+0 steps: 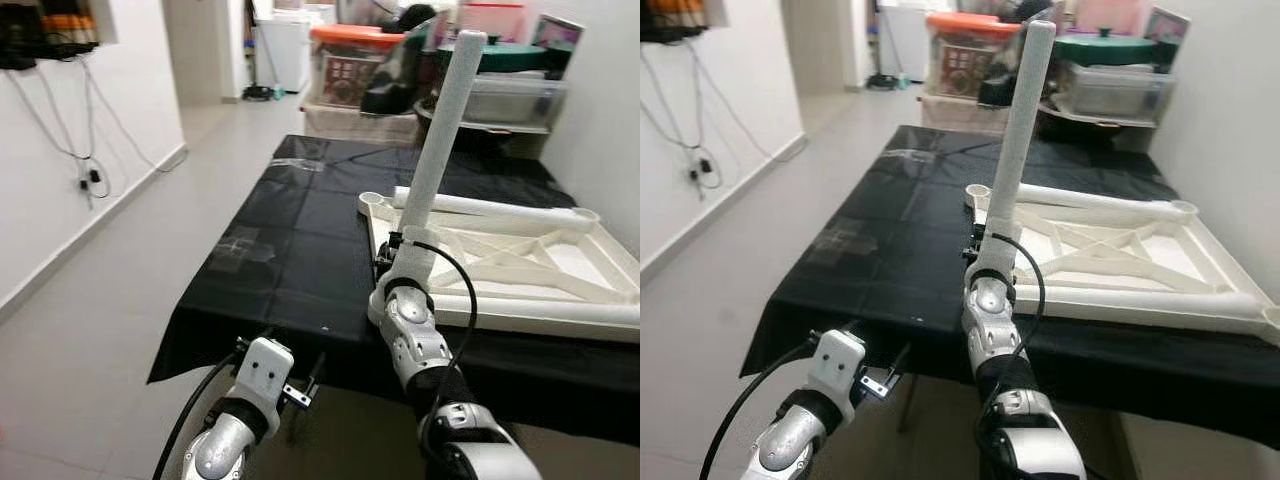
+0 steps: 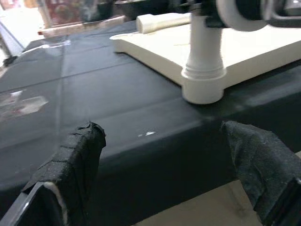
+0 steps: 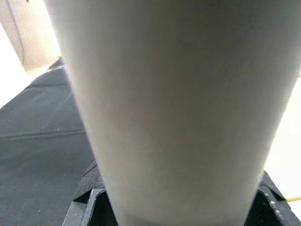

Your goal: Building children table

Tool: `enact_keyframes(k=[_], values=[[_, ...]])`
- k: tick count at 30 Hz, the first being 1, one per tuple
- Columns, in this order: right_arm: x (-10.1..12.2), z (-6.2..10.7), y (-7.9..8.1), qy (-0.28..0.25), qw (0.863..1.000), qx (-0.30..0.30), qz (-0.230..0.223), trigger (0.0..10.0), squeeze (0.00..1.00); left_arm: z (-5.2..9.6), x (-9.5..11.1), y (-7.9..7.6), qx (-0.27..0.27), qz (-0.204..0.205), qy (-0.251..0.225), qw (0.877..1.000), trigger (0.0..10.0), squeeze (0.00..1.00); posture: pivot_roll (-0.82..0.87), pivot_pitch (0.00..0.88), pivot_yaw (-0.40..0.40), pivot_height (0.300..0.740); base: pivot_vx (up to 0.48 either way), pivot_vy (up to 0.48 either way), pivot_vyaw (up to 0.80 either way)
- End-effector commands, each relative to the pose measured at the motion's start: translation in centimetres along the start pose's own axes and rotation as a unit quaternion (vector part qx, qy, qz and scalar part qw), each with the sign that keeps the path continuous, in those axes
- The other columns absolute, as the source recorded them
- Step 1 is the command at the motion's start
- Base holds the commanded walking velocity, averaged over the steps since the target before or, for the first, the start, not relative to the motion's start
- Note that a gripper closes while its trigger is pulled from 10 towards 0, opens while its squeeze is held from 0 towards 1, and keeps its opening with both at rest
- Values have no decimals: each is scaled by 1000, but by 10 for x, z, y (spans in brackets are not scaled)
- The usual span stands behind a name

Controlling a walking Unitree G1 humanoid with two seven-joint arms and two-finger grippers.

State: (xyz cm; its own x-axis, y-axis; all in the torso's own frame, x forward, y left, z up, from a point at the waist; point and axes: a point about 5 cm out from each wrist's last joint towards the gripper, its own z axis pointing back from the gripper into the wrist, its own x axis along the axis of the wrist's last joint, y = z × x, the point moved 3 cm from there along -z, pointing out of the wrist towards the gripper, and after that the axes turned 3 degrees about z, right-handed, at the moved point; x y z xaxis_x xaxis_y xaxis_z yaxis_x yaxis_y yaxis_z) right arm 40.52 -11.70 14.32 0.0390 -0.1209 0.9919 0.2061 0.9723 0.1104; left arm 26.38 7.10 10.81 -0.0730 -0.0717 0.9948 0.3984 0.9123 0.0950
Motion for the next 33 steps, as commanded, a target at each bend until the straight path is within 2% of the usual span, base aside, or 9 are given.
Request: enact_keyframes(k=[1, 2, 8, 9, 17, 29, 30, 31, 33], values=[[-11, 2, 0, 22, 1000, 2, -3, 10000, 0, 0, -5, -2, -4, 6, 10, 1000, 10000, 0, 50, 0, -59, 740, 0, 0, 0], [-10, 5, 15, 17, 999, 44, -12, 10000, 1000, 0, -5, -2, -4, 6, 9, 1000, 10000, 0, 49, 0, -58, 740, 0, 0, 0], [-7, 6, 27, 7, 996, 86, -19, 10000, 1000, 0, -5, -2, -4, 6, 10, 1000, 10000, 0, 49, 0, -58, 740, 0, 0, 0], [-1, 6, 35, -4, 991, 132, -31, 10000, 0, -1, -5, -2, -3, 6, 9, 1000, 10000, 0, 46, 0, -61, 740, 0, 0, 0], [9, 3, 36, 8, 945, 328, 4, 10000, 0, -2, -4, -1, -3, 7, 8, 1000, 10000, 0, 40, 0, -55, 740, 0, 0, 0], [3, 38, 58, 72, 783, 611, 87, 10000, 0, -4, -4, 0, -3, 4, 7, 1000, 10000, 0, 55, 0, -63, 740, 0, 0, 0], [2, 40, 62, 74, 775, 621, 89, 9137, 0, -4, -4, 0, -2, 5, 7, 1000, 10000, 0, 60, 0, -68, 740, 0, 0, 0], [2, 41, 65, 74, 772, 625, 91, 0, 0, -4, -4, 0, -1, 4, 7, 1000, 10000, 0, 61, 0, -69, 740, 0, 0, 0], [1, 38, 68, 75, 778, 616, 97, 0, 0, -4, -4, 0, 1, 5, 7, 1000, 10000, 0, 61, 0, -69, 740, 0, 0, 0]])
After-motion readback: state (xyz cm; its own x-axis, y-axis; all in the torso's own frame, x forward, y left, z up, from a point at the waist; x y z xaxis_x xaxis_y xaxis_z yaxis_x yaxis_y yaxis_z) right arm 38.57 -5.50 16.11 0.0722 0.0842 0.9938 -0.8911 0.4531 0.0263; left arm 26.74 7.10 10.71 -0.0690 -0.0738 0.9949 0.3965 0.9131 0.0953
